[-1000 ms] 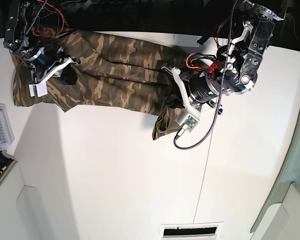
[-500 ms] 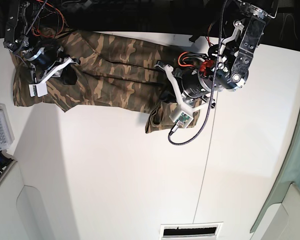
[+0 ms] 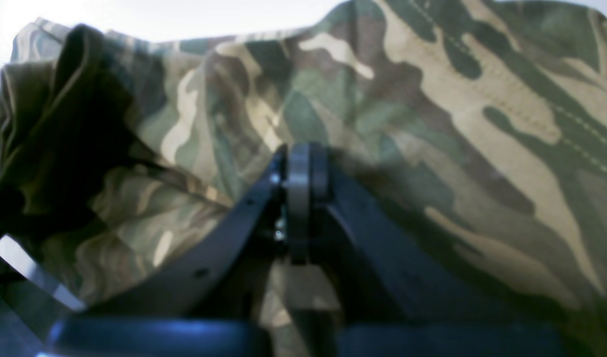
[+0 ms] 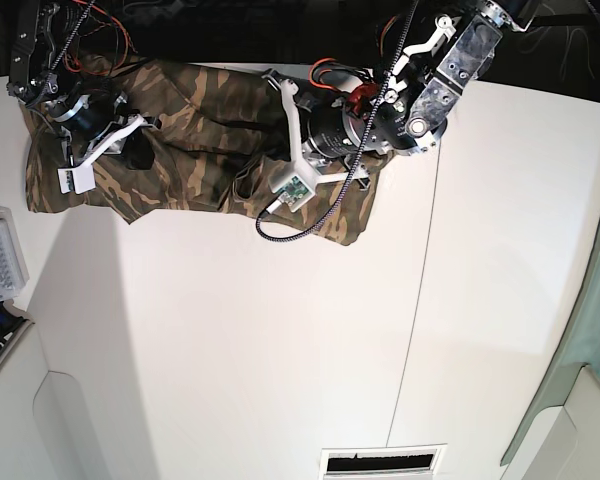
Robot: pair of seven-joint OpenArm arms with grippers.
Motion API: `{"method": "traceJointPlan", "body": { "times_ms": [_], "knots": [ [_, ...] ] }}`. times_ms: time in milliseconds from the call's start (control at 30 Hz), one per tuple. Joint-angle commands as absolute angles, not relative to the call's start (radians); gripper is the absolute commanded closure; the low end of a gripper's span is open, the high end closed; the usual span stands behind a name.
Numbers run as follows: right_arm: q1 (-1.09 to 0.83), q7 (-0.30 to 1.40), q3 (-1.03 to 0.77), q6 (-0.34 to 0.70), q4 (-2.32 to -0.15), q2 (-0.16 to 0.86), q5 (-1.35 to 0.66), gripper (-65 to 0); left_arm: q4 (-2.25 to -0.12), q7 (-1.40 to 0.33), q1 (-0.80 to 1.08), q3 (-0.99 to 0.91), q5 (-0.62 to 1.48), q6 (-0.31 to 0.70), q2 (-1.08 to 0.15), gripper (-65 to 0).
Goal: Layout the t-shirt on the table in an organized manner, then fold the t-shirt properly
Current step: 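Carry the held strip end with the left gripper toward the right gripper, then lay the carried end down over the strip and release with the left gripper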
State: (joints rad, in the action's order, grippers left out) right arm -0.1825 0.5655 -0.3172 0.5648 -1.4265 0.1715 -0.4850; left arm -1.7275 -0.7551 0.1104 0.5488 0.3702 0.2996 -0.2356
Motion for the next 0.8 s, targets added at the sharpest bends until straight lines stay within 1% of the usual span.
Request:
{"method": "traceJointPlan", "body": {
  "times_ms": [0, 33, 167, 233, 767],
  "knots": [
    [-0.175, 0.550, -0.319, 0.572, -1.440, 0.182, -0.496, 0.0, -1.745, -0.732, 0.100, 0.548, 0.381, 0.310, -0.226, -5.9],
    [-0.175, 0.550, -0.319, 0.573, -1.440, 0.182, -0.496, 0.0, -1.745, -0.729, 0.100, 0.548, 0.381, 0.310, -0.223, -8.0],
    [-0.175, 0.550, -0.319, 0.572, -1.440, 0.182, -0.496, 0.0, -1.745, -0.725, 0.100, 0.550, 0.381, 0.310, -0.212, -20.0],
    [-0.175, 0.550, -0.319, 0.572, -1.440, 0.182, -0.496, 0.0, -1.745, -0.723, 0.100, 0.551, 0.381, 0.310, -0.211, -22.8],
    [-0.175, 0.550, -0.319, 0.572, -1.440, 0.182, -0.496, 0.0, -1.745, -0.720, 0.100, 0.551, 0.408, 0.311, -0.211, -22.7]
  ]
}}
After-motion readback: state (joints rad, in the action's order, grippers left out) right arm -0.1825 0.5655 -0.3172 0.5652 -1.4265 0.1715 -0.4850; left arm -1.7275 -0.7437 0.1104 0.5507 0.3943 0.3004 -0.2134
